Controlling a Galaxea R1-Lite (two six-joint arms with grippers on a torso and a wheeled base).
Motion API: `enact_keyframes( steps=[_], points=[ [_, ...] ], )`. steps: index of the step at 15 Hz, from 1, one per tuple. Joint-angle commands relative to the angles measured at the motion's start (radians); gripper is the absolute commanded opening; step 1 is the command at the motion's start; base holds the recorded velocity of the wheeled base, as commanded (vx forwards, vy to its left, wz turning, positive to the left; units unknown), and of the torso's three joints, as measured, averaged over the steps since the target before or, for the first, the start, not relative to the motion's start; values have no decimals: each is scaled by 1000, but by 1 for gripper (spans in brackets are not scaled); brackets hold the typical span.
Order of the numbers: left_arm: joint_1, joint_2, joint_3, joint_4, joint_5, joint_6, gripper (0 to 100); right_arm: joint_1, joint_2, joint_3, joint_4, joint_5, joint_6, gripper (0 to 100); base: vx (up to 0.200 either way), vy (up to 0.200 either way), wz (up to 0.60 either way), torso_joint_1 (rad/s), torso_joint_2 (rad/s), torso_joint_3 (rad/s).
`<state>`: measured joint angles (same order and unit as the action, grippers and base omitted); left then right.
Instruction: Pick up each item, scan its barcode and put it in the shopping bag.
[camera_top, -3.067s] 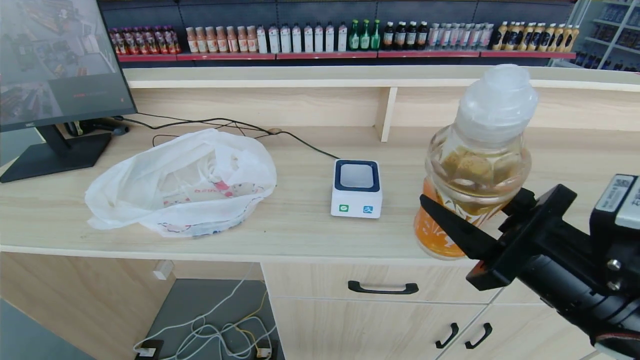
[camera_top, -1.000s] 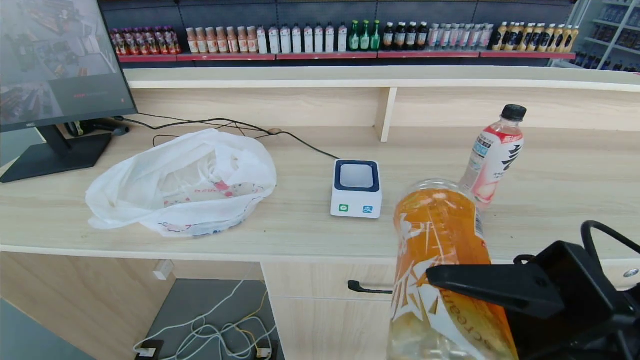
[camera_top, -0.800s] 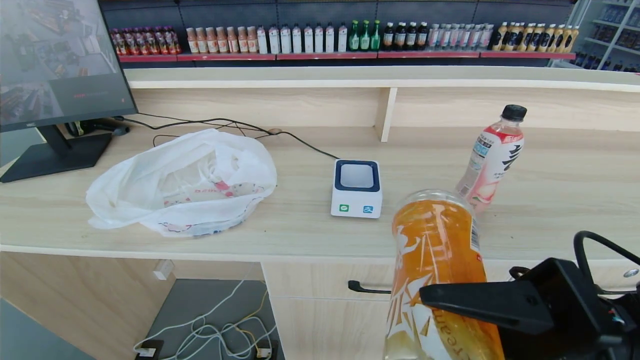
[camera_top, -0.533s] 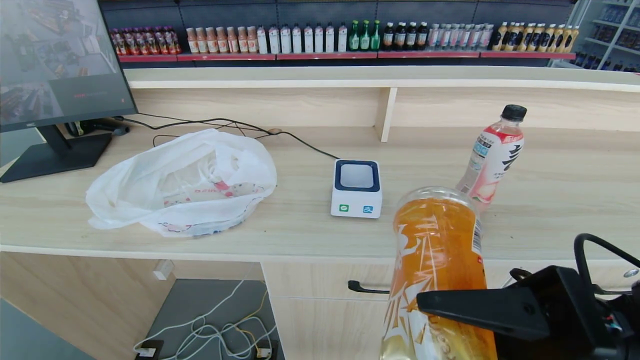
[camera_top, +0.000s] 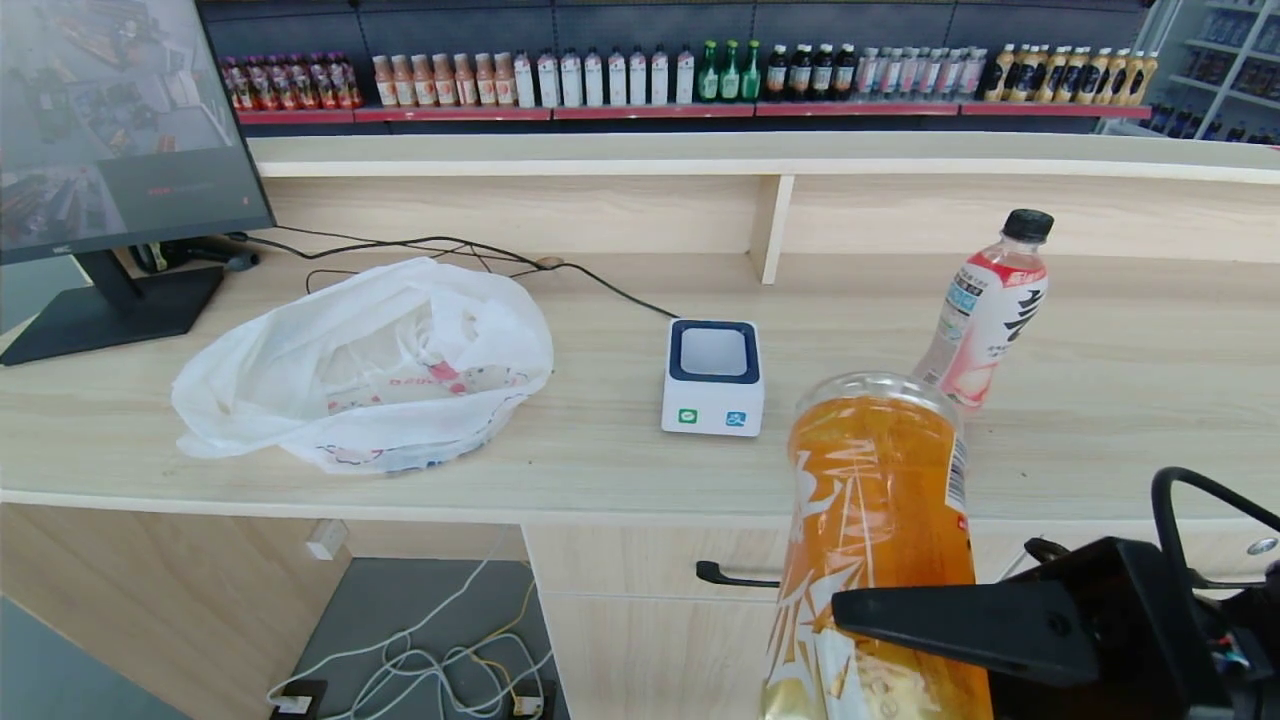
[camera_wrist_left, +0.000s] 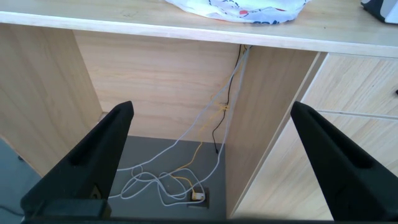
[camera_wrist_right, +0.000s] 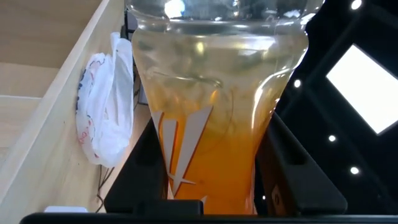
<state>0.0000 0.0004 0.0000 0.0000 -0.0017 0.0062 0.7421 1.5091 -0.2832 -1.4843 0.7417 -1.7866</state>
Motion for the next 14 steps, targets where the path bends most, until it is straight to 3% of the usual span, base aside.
enact_keyframes(
  steps=[1, 4, 10, 14],
  points=[
    [0, 0, 0, 0, 0, 0, 100, 10, 0, -4, 7, 2, -2, 0, 0, 0, 0, 0, 0, 0],
    [0, 0, 0, 0, 2, 0, 100, 39, 9, -5, 21, -2, -4, 0, 0, 0, 0, 0, 0, 0],
    [0, 0, 0, 0, 0, 0, 100, 46, -46, -100, 254, -1, -68, 0, 0, 0, 0, 0, 0, 0],
    [0, 0, 0, 0, 2, 0, 100, 57, -49, -113, 265, -1, -66, 0, 0, 0, 0, 0, 0, 0]
  ],
)
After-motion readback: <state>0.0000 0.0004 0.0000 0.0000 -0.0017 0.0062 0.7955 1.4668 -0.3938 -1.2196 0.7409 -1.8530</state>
